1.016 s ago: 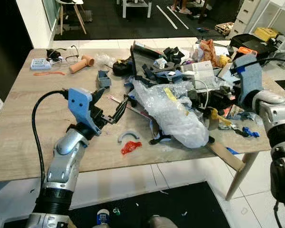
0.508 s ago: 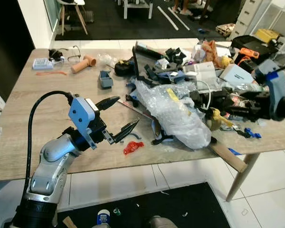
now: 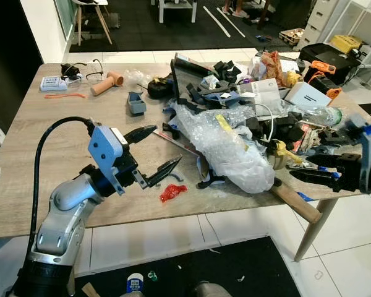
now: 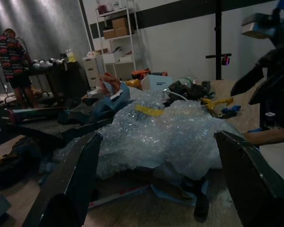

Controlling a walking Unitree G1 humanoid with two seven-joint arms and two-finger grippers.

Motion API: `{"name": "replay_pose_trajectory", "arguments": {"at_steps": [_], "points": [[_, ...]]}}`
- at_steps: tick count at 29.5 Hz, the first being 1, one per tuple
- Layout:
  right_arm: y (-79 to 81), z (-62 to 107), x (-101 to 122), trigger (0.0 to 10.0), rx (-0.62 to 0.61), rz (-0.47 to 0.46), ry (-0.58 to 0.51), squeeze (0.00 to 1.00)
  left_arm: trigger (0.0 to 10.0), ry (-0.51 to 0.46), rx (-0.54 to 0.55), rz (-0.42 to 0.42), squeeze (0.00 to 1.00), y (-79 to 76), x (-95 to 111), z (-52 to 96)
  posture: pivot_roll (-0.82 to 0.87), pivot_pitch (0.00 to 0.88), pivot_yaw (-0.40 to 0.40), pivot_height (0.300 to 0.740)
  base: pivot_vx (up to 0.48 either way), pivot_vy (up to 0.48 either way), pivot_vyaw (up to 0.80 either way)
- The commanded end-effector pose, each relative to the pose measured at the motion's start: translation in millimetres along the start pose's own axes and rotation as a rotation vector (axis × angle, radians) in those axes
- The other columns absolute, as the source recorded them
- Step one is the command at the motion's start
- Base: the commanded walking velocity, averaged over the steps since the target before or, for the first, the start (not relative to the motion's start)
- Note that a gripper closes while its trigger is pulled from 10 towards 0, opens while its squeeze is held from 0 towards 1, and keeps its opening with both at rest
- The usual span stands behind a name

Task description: Picking trash to rubbish bin

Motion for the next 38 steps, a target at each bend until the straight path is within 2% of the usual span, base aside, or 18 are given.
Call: {"name": "replay_pose_trajectory", "arguments": {"at_steps": [1,3,5,6,8,11,13,16,18,21,28,32,34,38], "points": [[-2.7,1.4,-1,10.0,0.001,-0.051,-0.064,0.0,10.0,0.02,-0.009,-0.004,0.0,0.5,-2,2.5,-0.09,0.0,-0.044,0.74,0.0,0.0,0.0],[-5.6,1.4,-1,10.0,-0.016,-0.057,-0.083,0.0,10.0,0.019,-0.009,-0.003,0.0,0.6,-2,2.6,-0.08,0.0,-0.046,0.74,0.0,0.0,0.0],[-24.2,5.8,8,10.0,-0.144,-0.069,-0.18,0.0,10.0,0.021,-0.005,-0.002,0.0,1.2,-2,3.3,-0.08,0.0,-0.046,0.74,0.0,0.0,0.0],[-24.2,5.8,8,10.0,-0.144,-0.069,-0.18,0.0,10.0,0.021,-0.005,-0.002,0.0,1.2,-2,3.3,-0.08,0.0,-0.046,0.74,0.0,0.0,0.0],[-34.5,12.4,20,10.0,-0.223,-0.081,-0.268,0.0,10.0,0.023,-0.001,-0.001,0.0,1.7,-2,3.9,-0.08,0.0,-0.046,0.74,0.0,0.0,0.0],[-40.0,14.2,31,10.0,-0.256,-0.114,-0.361,0.0,10.0,0.023,0.0,0.001,0.0,1.3,-2,3.6,-0.08,0.0,-0.046,0.74,0.0,0.0,0.0],[-40.4,10.7,33,10.0,-0.262,-0.115,-0.382,0.0,10.0,0.021,0.001,0.002,0.0,1.3,-2,3.7,-0.08,0.0,-0.043,0.74,0.0,0.0,0.0],[-42.4,0.0,34,10.0,-0.281,-0.127,-0.416,0.0,10.0,0.021,0.005,0.001,0.0,1.6,-1,3.2,-0.08,0.0,-0.043,0.74,0.0,0.0,0.0],[-43.9,-18.7,28,10.0,-0.311,-0.171,-0.425,0.0,10.0,0.021,0.017,-0.004,0.0,3.4,-1,2.6,-0.07,0.0,-0.044,0.74,0.0,0.0,0.0],[-42.3,-35.4,24,10.0,-0.325,-0.207,-0.438,0.0,10.0,0.021,0.025,-0.007,0.0,3.6,-1,1.2,-0.07,0.0,-0.042,0.74,0.0,0.0,0.0],[-37.9,-52.4,23,10.0,-0.324,-0.237,-0.463,0.0,10.0,0.028,0.04,-0.011,0.0,6.1,-3,1.8,-0.06,0.0,-0.036,0.74,0.0,0.0,0.0],[-30.2,-68.1,13,10.0,-0.293,-0.25,-0.427,0.0,10.0,0.04,0.054,-0.017,0.0,7.7,-6,2.6,-0.06,0.0,-0.033,0.74,0.0,0.0,0.0],[-28.5,-70.7,12,10.0,-0.285,-0.249,-0.424,0.0,10.0,0.041,0.057,-0.018,0.0,8.1,-6,2.6,-0.06,0.0,-0.033,0.74,0.0,0.0,0.0],[-13.2,-91.0,-3,10.0,-0.22,-0.215,-0.337,0.0,10.0,0.045,0.064,-0.022,0.0,8.9,-6,3.2,-0.05,0.0,-0.028,0.74,0.0,0.0,0.0]]}}
Point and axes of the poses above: a point about 5 cm out from each wrist's last joint towards the gripper, its own z axis pointing back from the gripper into the wrist, its own x axis along the axis of the wrist's last joint, y = z × x, the point moved 5 cm from there along -z, pointing out of the wrist towards the gripper, and after that the axes turned 7 degrees about -z, right-handed, at the moved point
